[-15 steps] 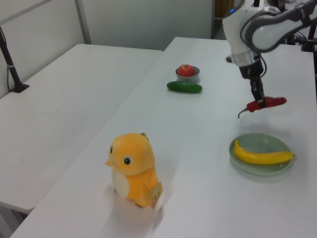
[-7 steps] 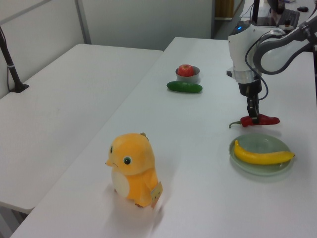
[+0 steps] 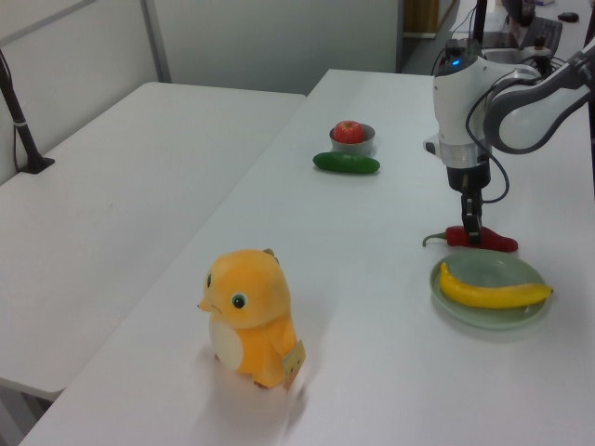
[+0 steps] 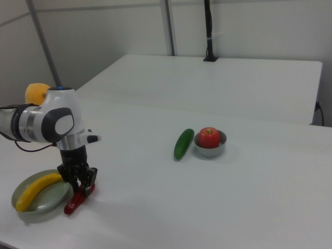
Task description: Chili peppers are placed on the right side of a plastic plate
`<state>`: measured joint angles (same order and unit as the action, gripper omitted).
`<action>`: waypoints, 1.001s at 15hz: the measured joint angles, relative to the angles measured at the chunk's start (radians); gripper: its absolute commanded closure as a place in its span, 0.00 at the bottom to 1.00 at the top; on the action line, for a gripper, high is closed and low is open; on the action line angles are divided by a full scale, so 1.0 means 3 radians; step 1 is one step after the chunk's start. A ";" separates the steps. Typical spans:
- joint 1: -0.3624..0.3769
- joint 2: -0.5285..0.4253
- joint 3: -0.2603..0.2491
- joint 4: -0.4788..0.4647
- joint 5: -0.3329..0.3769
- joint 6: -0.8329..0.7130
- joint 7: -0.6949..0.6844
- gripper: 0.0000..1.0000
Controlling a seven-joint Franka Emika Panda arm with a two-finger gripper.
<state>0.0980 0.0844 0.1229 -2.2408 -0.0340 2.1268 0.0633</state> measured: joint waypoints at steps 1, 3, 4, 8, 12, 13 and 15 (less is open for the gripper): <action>0.0000 -0.0010 0.0020 -0.0014 0.0000 -0.0005 0.0006 0.90; 0.0000 -0.0028 0.0037 -0.0037 0.0000 -0.0018 0.0008 0.89; 0.0000 -0.0039 0.0041 -0.0048 0.0000 -0.0056 0.0008 0.84; 0.0000 -0.0047 0.0044 -0.0051 0.0000 -0.0161 0.0008 0.51; -0.0033 -0.0048 0.0043 -0.0052 0.0000 -0.0289 0.0021 0.00; -0.0066 -0.0060 0.0042 -0.0020 0.0000 -0.0396 0.0023 0.00; -0.0125 -0.0113 0.0035 0.0135 -0.0001 -0.0653 0.0023 0.00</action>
<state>0.0604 0.0507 0.1336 -2.2004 -0.0343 1.9309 0.0701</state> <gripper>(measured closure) 0.115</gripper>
